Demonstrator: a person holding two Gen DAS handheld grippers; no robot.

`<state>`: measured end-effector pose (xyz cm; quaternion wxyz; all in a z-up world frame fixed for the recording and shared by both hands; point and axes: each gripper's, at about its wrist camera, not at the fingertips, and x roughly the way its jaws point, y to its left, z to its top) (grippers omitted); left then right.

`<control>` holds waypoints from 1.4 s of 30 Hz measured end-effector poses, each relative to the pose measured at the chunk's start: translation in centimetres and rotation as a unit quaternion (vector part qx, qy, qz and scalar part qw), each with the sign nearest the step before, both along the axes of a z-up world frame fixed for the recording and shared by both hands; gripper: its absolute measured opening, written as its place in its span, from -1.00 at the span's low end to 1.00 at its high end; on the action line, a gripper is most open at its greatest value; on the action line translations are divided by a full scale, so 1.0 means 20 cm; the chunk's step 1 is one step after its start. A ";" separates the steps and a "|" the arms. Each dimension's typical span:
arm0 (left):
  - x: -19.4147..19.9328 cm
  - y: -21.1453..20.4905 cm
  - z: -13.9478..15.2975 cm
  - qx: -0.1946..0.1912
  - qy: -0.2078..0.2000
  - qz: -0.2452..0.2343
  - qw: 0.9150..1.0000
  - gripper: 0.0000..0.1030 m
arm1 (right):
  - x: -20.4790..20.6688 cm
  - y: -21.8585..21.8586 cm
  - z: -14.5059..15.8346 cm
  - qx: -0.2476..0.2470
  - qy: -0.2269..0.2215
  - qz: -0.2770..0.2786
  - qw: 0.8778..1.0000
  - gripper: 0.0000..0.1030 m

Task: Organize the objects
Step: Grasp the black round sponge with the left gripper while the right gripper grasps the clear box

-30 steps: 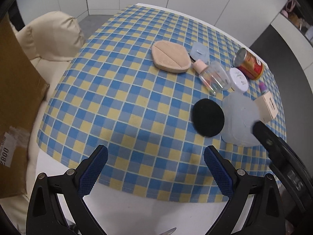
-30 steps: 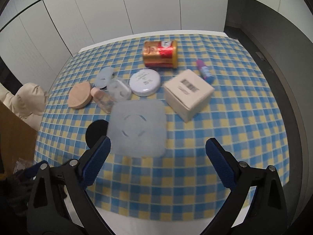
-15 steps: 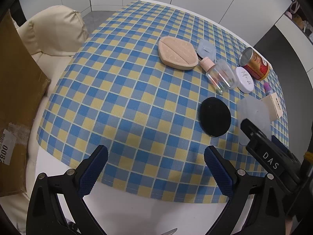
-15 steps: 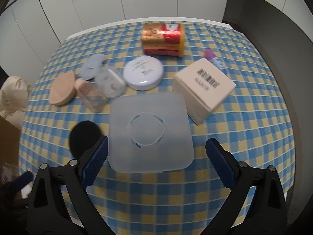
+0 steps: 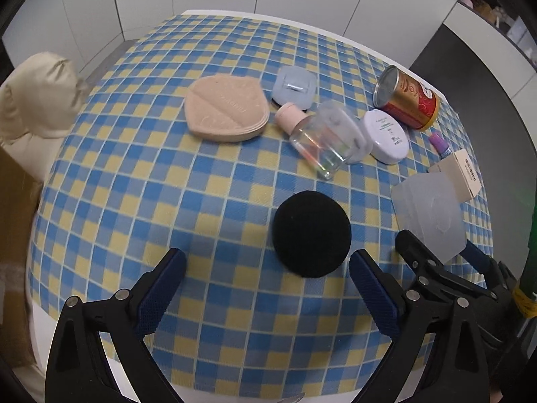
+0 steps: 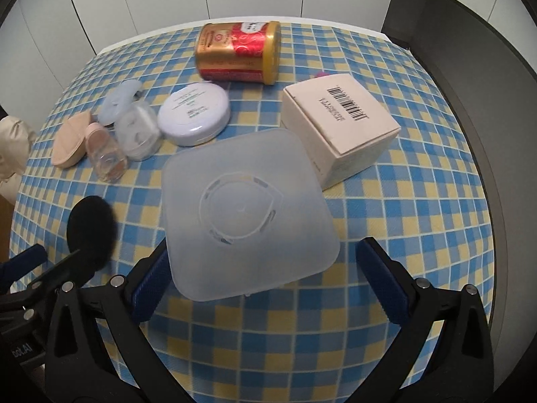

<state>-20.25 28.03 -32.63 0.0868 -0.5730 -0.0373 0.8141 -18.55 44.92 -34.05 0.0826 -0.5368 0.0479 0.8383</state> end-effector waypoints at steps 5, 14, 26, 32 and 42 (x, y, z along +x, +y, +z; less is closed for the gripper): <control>-0.01 0.02 -0.01 -0.001 0.002 0.002 1.000 0.90 | 0.03 0.00 0.00 0.010 0.037 -0.002 0.999 1.00; -0.01 0.09 -0.05 -0.060 0.016 -0.027 0.998 0.99 | 0.04 0.03 0.02 0.008 0.032 -0.007 0.999 0.76; -0.04 0.10 0.00 -0.060 0.064 -0.045 0.995 0.33 | 0.05 0.06 0.05 -0.004 0.031 -0.012 0.999 0.62; -0.02 0.14 0.04 -0.058 0.076 -0.058 0.994 -0.11 | 0.06 0.03 0.05 -0.002 0.031 -0.008 0.999 0.62; -0.01 0.08 0.07 -0.062 0.078 -0.039 0.994 -0.11 | 0.07 -0.02 0.12 0.013 0.036 -0.010 0.999 0.60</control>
